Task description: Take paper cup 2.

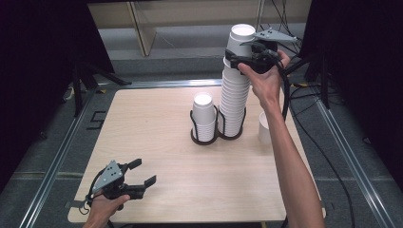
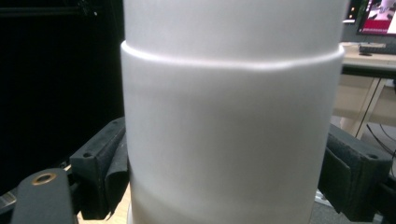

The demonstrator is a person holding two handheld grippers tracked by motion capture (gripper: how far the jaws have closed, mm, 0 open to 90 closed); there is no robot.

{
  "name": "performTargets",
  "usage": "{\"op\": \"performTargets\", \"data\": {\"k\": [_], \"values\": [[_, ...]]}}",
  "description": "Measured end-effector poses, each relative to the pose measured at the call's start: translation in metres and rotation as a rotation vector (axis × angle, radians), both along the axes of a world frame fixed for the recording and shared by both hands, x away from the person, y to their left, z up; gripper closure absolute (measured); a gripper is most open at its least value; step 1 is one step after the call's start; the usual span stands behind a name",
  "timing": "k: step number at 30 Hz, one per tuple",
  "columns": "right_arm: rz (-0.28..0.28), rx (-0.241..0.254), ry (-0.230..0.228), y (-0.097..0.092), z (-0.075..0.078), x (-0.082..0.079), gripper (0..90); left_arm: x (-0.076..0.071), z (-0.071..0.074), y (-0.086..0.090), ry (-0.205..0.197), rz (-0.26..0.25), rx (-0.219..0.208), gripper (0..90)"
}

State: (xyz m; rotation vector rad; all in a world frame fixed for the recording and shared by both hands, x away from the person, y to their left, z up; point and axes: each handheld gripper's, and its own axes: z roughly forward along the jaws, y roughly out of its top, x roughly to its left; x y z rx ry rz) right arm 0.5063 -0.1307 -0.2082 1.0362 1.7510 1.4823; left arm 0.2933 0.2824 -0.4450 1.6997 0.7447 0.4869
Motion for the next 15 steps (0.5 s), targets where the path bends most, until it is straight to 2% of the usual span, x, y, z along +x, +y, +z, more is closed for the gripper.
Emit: {"op": "performTargets", "data": {"k": [4,8,11,14,15], "values": [[-0.007,0.006,-0.026,-0.001,0.013,-0.005,15.5,0.0,0.0,0.001,-0.001,-0.003,0.012,14.7],[-0.014,0.021,-0.047,-0.001,0.028,-0.008,15.5,0.001,-0.002,-0.002,0.001,-0.012,-0.016,14.7],[-0.017,0.028,-0.058,0.0,0.036,-0.01,15.5,0.0,0.0,0.0,0.0,-0.005,0.011,14.7],[-0.004,0.043,-0.076,0.002,0.046,-0.012,15.5,0.001,-0.001,-0.001,-0.001,-0.01,-0.01,14.7],[-0.008,0.041,-0.081,0.002,0.048,-0.014,15.5,0.0,0.0,0.0,0.002,-0.004,0.011,14.7]]}}
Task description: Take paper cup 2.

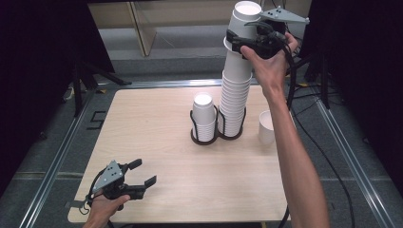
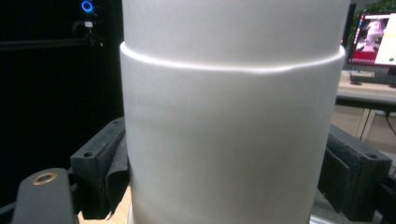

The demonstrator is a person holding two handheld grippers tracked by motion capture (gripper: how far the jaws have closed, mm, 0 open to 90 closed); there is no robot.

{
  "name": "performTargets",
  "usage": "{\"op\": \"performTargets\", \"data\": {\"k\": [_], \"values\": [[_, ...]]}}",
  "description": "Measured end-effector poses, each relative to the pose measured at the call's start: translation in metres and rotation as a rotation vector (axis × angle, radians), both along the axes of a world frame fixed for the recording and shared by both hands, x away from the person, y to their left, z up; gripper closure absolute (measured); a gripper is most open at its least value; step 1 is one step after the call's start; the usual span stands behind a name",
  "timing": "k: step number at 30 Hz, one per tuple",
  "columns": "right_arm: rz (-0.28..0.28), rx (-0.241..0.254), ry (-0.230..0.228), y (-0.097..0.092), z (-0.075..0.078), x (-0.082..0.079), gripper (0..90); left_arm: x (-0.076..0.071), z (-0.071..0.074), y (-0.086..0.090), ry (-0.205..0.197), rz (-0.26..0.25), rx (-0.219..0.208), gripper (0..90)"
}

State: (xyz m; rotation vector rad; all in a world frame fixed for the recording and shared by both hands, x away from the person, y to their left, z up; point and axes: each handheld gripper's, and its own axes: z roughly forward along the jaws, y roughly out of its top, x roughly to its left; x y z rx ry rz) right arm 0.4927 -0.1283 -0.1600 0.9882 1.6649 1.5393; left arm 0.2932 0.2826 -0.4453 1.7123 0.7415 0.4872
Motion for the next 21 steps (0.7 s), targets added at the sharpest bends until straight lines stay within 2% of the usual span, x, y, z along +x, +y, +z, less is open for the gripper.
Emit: {"op": "performTargets", "data": {"k": [4,6,8,9,10,12,14,15,16,20,21], "values": [[0.007,0.021,-0.015,-0.001,0.009,-0.006,15.5,0.0,0.0,0.0,-0.002,-0.002,0.003,14.7],[0.008,0.011,-0.026,-0.003,0.012,-0.009,15.6,0.0,-0.001,-0.001,-0.002,-0.008,-0.022,14.7],[0.006,0.01,-0.029,-0.007,0.014,-0.013,15.6,0.0,-0.001,-0.001,0.0,-0.006,-0.016,14.7],[0.01,0.016,-0.026,-0.009,0.014,-0.017,15.6,0.0,-0.001,-0.002,-0.003,-0.01,-0.027,14.7],[0.014,0.027,-0.017,-0.011,0.014,-0.019,15.6,0.0,-0.001,-0.002,-0.002,-0.009,-0.027,14.7],[0.03,0.025,-0.008,-0.015,0.01,-0.025,15.6,-0.001,0.0,-0.001,0.003,-0.002,0.006,14.8],[0.037,0.011,-0.011,-0.019,0.008,-0.03,15.6,0.0,-0.002,-0.002,0.004,-0.007,-0.02,14.7],[0.045,0.013,-0.012,-0.022,0.007,-0.033,15.6,0.0,-0.002,-0.002,0.004,-0.006,-0.018,14.7],[0.044,0.009,-0.015,-0.024,0.006,-0.037,15.6,0.0,-0.001,-0.002,0.006,0.0,0.005,14.7],[0.041,-0.035,-0.04,-0.035,0.004,-0.049,15.6,0.0,-0.001,-0.002,0.008,-0.001,0.006,14.7],[0.053,-0.016,-0.03,-0.036,0.004,-0.054,15.6,0.0,-0.001,-0.002,0.008,-0.001,0.006,14.7]]}}
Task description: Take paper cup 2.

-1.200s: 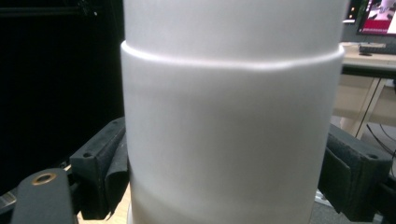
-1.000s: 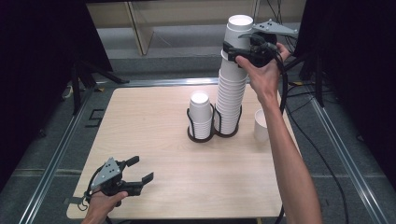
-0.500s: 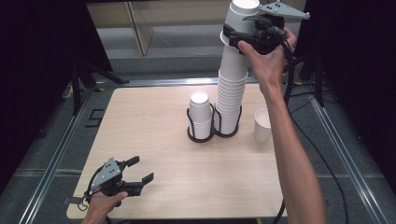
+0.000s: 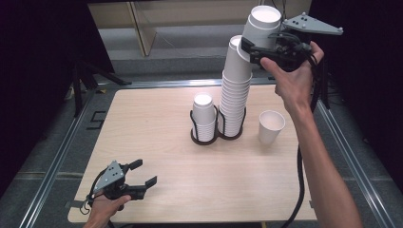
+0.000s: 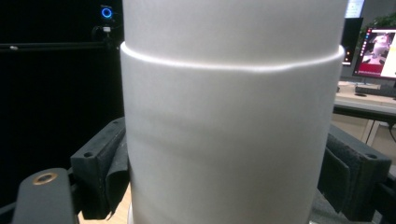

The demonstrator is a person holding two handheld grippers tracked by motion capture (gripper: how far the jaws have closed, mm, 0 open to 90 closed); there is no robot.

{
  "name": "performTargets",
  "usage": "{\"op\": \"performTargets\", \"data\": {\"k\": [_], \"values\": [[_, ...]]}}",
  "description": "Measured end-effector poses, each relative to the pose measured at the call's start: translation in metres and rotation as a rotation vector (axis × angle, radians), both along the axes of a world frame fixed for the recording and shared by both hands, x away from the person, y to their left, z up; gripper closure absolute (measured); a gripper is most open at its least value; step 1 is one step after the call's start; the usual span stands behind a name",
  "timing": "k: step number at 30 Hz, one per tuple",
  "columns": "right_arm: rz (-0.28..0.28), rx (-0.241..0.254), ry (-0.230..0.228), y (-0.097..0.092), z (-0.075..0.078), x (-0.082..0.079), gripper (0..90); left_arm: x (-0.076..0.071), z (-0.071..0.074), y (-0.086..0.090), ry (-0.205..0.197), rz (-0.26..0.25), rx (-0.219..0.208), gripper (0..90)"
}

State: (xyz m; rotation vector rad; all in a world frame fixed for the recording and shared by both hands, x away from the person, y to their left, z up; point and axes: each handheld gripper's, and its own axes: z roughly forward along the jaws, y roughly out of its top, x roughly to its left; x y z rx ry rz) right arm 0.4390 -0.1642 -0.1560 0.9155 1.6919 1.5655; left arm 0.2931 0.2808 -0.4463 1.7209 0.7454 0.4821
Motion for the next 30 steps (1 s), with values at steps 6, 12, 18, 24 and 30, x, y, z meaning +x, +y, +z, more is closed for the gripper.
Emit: {"op": "performTargets", "data": {"k": [6,12,18,24,30], "values": [[0.02,-0.019,0.02,-0.006,-0.016,-0.021,15.6,0.0,0.0,0.0,0.0,-0.001,0.003,14.7],[0.074,-0.027,0.041,-0.004,-0.046,-0.036,15.6,0.001,-0.002,-0.001,-0.006,-0.008,-0.02,14.7],[0.119,-0.014,0.08,0.001,-0.077,-0.046,15.6,0.001,-0.002,-0.004,0.005,-0.007,-0.013,14.7],[0.16,-0.015,0.117,0.013,-0.113,-0.053,15.6,0.001,-0.003,-0.004,0.002,-0.007,-0.022,14.7],[0.232,-0.007,0.165,0.035,-0.154,-0.058,15.6,0.001,-0.003,-0.006,-0.008,-0.018,-0.013,14.7]]}}
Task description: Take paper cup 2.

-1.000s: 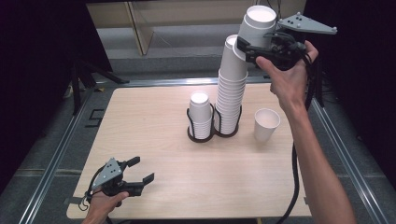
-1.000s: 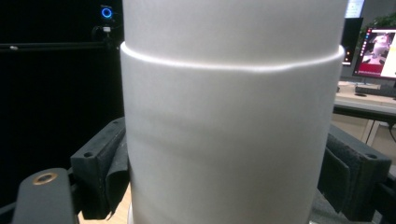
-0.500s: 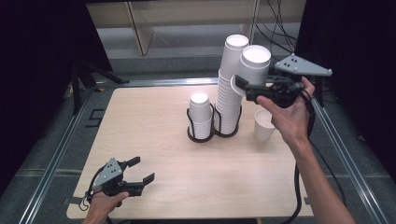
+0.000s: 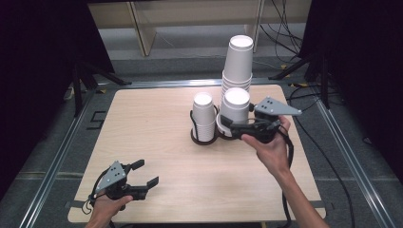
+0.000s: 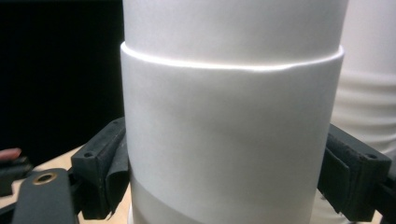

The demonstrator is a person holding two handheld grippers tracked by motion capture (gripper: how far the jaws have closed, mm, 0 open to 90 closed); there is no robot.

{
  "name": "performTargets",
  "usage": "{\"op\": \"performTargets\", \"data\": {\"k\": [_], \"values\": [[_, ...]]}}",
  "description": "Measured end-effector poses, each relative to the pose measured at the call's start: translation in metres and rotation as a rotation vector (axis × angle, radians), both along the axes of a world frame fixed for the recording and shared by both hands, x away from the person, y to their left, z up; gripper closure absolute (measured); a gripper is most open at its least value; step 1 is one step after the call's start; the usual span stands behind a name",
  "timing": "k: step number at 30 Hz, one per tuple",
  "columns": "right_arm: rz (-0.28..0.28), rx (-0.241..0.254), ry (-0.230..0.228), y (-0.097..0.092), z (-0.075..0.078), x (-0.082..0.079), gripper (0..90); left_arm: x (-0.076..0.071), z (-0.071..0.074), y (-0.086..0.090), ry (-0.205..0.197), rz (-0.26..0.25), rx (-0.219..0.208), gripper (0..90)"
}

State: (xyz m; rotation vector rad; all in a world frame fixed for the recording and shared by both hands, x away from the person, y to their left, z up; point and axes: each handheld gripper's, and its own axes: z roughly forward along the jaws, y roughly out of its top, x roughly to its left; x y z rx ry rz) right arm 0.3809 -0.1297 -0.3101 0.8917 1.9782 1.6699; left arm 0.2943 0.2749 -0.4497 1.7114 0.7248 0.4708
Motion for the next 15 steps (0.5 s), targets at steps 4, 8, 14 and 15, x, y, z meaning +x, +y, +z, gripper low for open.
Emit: {"op": "performTargets", "data": {"k": [4,8,14,15], "values": [[0.039,-0.009,0.009,0.015,-0.022,-0.001,15.6,0.001,-0.001,-0.003,-0.006,-0.017,-0.007,14.8],[0.087,0.011,0.053,0.031,-0.045,-0.002,15.7,0.0,-0.002,-0.005,0.005,-0.018,0.007,14.7],[0.14,-0.011,0.074,0.049,-0.063,-0.001,15.6,-0.001,-0.003,-0.006,0.015,-0.024,0.022,14.7],[0.153,-0.008,0.091,0.053,-0.066,-0.002,15.7,0.0,-0.005,-0.007,0.001,-0.034,0.002,14.7]]}}
